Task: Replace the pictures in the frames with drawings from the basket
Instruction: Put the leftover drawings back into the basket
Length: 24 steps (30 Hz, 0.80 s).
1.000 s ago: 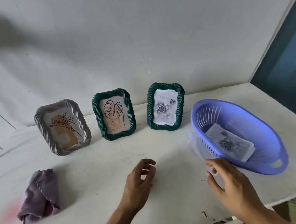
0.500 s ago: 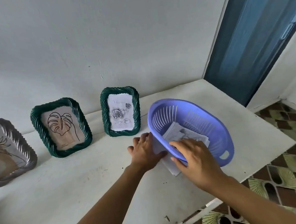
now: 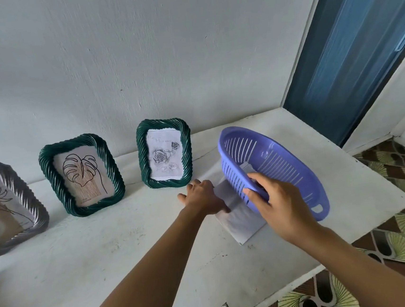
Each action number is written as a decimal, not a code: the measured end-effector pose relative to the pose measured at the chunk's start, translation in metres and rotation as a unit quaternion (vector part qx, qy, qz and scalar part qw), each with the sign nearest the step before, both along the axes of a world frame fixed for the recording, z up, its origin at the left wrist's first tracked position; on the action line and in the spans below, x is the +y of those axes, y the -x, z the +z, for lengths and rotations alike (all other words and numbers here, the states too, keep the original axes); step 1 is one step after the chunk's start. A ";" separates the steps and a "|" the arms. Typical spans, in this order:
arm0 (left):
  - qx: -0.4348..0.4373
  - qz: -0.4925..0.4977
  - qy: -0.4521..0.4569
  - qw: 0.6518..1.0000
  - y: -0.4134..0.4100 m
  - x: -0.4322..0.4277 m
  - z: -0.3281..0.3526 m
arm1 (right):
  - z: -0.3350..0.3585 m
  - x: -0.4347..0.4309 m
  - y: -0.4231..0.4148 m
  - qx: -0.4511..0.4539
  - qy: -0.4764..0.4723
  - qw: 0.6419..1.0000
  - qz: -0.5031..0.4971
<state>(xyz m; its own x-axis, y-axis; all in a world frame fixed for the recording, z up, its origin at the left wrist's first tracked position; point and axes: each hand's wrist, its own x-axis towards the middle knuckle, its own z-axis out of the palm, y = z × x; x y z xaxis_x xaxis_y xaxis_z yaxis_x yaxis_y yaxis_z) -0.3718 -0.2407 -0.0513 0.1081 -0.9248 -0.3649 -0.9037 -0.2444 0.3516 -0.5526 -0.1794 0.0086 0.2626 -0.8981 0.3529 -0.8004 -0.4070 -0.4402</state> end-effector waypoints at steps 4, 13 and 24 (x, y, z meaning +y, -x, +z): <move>0.014 0.012 0.021 1.000 0.005 0.004 -0.002 | 0.002 -0.003 0.000 0.002 0.005 1.000 -0.006; 0.069 0.052 0.097 0.992 -0.003 0.027 0.000 | -0.002 -0.003 -0.001 0.001 0.014 1.000 -0.002; 0.190 0.097 0.118 0.970 -0.083 0.073 0.014 | -0.027 0.014 -0.035 0.066 0.039 0.996 0.037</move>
<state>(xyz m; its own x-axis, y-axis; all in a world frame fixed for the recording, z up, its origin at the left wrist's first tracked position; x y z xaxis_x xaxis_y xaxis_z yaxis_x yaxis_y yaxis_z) -0.2890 -0.1680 -0.0377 0.1878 -0.9632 -0.1925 -0.6428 -0.2687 0.7174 -0.5173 -0.1659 -0.0185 0.3752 -0.8456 0.3797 -0.8159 -0.4957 -0.2976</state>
